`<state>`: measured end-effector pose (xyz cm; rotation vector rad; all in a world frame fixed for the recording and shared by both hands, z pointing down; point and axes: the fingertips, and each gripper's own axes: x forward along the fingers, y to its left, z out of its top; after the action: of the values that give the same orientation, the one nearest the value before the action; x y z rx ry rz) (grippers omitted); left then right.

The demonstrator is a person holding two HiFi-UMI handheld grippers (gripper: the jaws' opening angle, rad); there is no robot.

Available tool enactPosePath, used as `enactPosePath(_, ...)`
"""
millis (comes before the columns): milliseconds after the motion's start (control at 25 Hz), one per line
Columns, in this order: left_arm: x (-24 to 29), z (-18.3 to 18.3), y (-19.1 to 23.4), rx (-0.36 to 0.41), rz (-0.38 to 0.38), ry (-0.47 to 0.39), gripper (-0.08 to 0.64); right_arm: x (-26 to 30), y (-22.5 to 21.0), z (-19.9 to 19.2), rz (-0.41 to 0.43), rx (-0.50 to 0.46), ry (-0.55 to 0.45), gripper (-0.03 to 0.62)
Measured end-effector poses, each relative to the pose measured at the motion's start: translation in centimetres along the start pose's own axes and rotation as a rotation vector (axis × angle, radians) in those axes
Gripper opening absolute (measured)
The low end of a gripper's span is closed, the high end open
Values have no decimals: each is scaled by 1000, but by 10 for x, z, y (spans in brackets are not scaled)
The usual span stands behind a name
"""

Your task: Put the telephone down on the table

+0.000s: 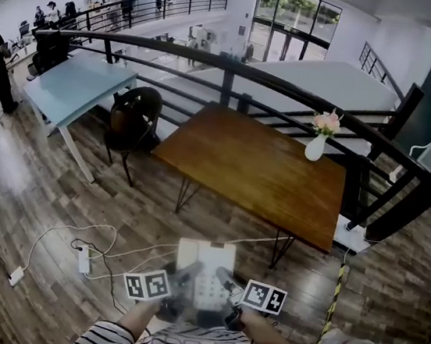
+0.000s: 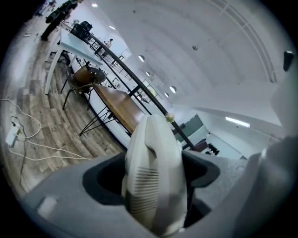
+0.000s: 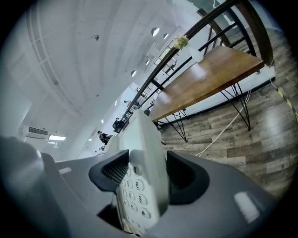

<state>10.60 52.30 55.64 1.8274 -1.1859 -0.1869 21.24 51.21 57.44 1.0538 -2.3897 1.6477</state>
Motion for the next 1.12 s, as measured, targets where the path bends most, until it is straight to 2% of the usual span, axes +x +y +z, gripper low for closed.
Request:
enactPosePath(400,70,71,24,-27,38,-46,374,69,-11,85,28,-27,55,250)
enactPosePath(720,125,127,34,-37,84,-116,374,119,-19,157,79,-63,111,250)
enactPosePath(880,142,154,48,-46,109,-143,374,149,-18,181,96,-76,142,250)
enactPosePath(1120,161,180,73,-69,116,-142,374,186,-20,199,86,-73,159,250)
